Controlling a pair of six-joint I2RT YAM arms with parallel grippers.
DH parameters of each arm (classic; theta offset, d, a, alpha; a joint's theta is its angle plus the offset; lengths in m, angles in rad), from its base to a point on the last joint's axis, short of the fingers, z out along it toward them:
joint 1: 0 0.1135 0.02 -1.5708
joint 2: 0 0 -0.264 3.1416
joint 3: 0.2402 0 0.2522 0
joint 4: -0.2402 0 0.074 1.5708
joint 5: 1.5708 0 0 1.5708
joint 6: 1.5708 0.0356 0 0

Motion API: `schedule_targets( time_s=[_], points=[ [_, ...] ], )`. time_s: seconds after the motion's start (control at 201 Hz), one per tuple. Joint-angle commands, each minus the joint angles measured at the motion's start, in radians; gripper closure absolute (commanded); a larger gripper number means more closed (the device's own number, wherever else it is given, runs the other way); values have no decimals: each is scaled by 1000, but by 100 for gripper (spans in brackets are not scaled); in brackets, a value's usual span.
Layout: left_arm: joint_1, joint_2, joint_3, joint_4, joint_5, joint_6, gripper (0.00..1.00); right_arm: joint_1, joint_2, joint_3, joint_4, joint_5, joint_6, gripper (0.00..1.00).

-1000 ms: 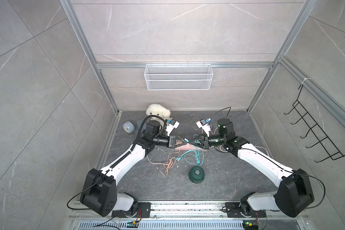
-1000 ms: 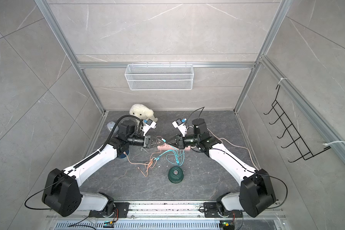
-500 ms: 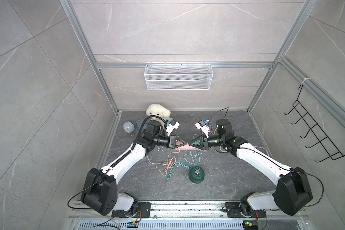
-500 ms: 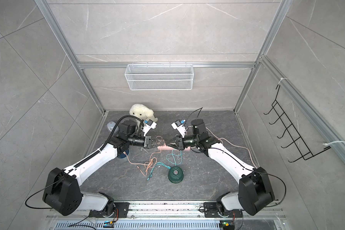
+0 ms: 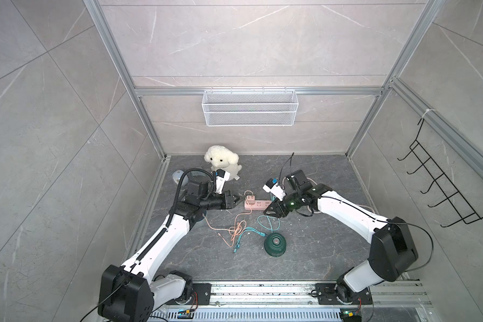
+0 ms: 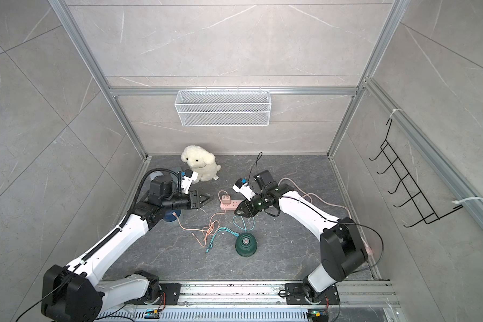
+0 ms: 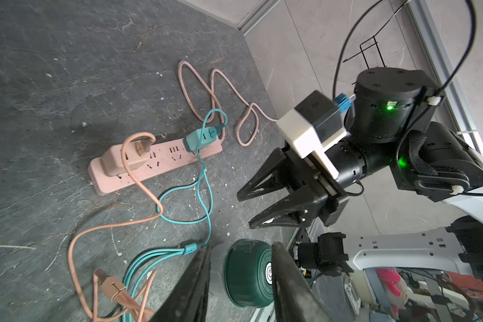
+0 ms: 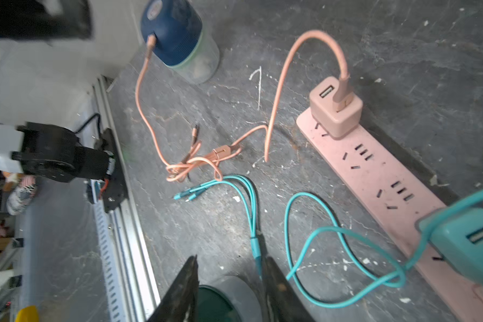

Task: Charge the cordless meat grinders
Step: Adjust the charging cable at the center of the board.

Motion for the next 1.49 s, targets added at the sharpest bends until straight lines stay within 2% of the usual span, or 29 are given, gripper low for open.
schedule_targets(
  time_s=[0.0, 0.389, 0.573, 0.673, 0.742, 0.807, 0.952, 1.121, 1.3, 1.41, 1.49],
  points=[
    [37, -34, -16, -21, -42, -20, 60, 27, 68, 61, -115, 114, -59, 59],
    [64, -19, -13, -38, -7, 13, 60, 35, 154, -2, 13, 341, 162, 52],
    [67, -15, -18, -35, 7, 21, 60, 51, 227, 8, 51, 324, 167, 51],
    [69, -11, -22, -30, 13, 21, 60, 61, 255, 11, 71, 299, 175, 60],
    [69, -10, -23, -29, 13, 19, 60, 63, 262, 22, 47, 306, 189, 77],
    [69, -10, -21, -29, 18, 18, 60, 60, 221, 2, 32, 343, 199, 87],
    [69, -5, -13, -29, 19, 22, 60, 13, 43, -59, -33, 501, 215, 93],
    [68, 21, 4, -25, 26, 27, 60, -99, -75, -91, -89, 600, 283, 95],
    [69, 28, 7, -24, 30, 25, 61, -204, -134, -114, -172, 861, 395, 96],
    [69, 34, 20, -41, 29, 37, 61, -212, -136, -105, -218, 1000, 383, 95],
    [69, 42, 21, -33, 37, 36, 61, -212, -102, -93, -240, 1035, 365, 89]
  ],
)
